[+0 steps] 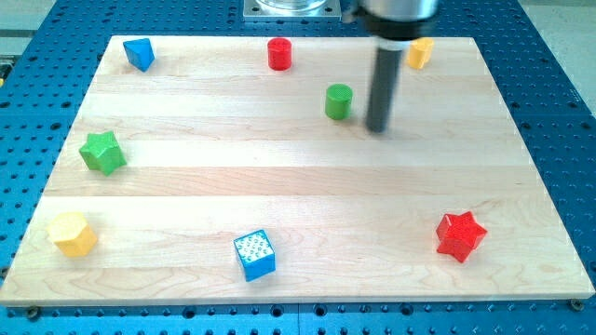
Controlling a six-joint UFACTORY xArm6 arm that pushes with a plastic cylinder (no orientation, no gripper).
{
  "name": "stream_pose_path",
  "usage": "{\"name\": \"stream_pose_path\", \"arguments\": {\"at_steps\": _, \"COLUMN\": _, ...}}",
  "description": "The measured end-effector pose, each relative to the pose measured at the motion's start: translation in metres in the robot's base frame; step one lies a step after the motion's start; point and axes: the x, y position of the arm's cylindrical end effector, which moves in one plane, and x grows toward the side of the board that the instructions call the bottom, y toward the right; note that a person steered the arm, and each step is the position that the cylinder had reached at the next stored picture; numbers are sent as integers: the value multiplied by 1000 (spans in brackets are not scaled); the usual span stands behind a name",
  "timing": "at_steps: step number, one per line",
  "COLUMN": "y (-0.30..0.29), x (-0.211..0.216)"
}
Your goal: Drag the green circle to the bottom right side of the triangle
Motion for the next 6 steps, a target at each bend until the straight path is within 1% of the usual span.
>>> {"name": "stream_pose_path", "arguments": {"at_steps": 1, "y": -61, "x": -21}}
{"name": "stream_pose_path", "arguments": {"at_steps": 2, "y": -182, "x": -1}}
{"name": "stream_pose_path", "arguments": {"at_steps": 3, "y": -102, "x": -1}}
{"name": "stream_pose_path", "arguments": {"at_steps": 4, "y": -75, "x": -36}}
{"name": "stream_pose_path", "arguments": {"at_steps": 5, "y": -146, "x": -47}}
{"name": "stream_pose_path", "arguments": {"at_steps": 6, "y": -274, "x": -13}}
